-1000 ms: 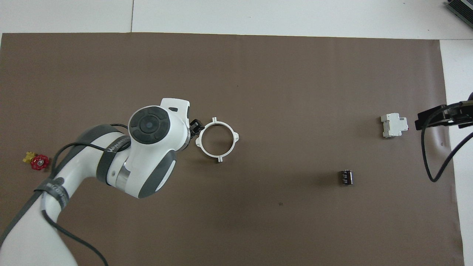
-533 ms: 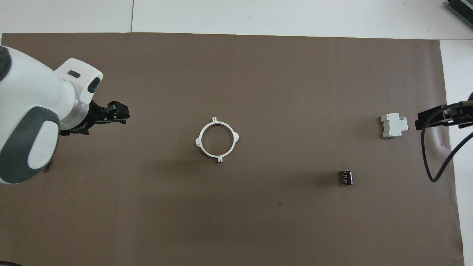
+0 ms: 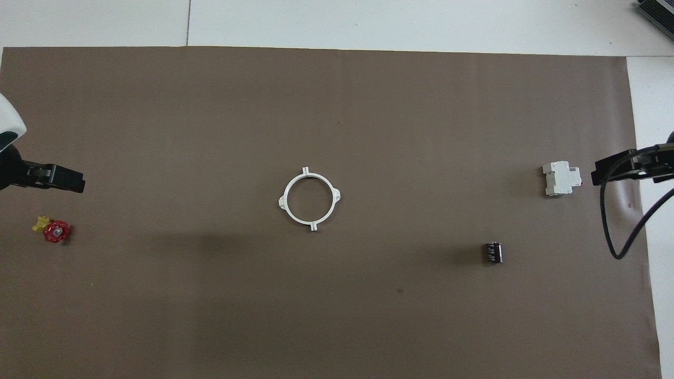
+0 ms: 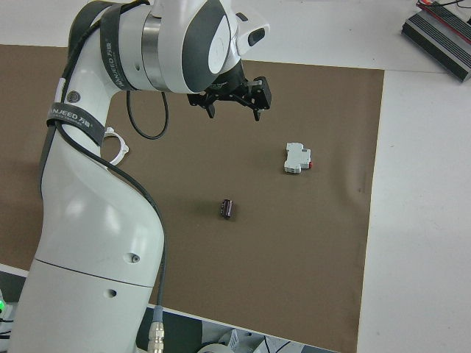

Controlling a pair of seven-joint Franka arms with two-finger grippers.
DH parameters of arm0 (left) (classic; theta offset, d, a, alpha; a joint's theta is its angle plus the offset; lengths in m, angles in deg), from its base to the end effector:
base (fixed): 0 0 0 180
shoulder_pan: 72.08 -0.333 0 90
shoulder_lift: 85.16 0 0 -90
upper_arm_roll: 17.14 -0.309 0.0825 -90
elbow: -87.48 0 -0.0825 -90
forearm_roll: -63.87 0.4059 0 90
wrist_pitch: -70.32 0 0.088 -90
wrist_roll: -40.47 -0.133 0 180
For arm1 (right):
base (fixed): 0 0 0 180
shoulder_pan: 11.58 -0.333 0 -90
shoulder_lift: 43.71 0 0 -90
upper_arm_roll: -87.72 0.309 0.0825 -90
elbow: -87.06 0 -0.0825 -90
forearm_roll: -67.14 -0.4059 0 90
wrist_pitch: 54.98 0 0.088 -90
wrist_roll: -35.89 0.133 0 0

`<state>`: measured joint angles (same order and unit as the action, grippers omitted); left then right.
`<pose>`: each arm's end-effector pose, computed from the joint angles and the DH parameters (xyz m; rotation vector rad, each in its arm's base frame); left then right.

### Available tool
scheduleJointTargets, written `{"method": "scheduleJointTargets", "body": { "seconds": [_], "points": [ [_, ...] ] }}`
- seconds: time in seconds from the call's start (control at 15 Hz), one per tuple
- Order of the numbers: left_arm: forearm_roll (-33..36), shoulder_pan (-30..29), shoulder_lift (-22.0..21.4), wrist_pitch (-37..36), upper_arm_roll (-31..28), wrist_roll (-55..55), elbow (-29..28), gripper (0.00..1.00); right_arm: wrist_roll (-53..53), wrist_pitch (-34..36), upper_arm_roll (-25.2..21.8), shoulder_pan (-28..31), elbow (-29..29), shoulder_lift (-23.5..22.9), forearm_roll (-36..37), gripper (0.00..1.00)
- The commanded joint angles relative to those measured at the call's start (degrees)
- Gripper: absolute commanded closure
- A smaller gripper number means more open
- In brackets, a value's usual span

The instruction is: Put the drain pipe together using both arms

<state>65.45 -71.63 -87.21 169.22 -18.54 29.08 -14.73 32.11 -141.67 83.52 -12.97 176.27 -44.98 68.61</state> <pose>0.5704 0.0129 0.5195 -3.1040 0.2908 0.0385 0.5741 -0.0313 0.5808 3.1163 0.0253 -0.1053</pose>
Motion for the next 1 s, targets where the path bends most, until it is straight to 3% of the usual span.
{"method": "scheduleJointTargets", "body": {
  "seconds": [0.0,0.47,0.93],
  "points": [
    [0.79,0.51,-0.77,-0.29,0.97,-0.93,0.33,0.00,0.71,0.73,0.16,0.24,0.53,0.91,-0.94,0.00],
    [0.79,3.24,-4.10,-0.46,2.90,4.79,0.42,0.00,0.71,0.73,0.16,0.24,0.53,0.91,-1.02,0.00],
    [0.70,4.21,-3.85,-5.57,4.48,7.15,4.12,0.00,0.71,0.73,0.16,0.24,0.53,0.91,-1.02,0.00]
  ]
}}
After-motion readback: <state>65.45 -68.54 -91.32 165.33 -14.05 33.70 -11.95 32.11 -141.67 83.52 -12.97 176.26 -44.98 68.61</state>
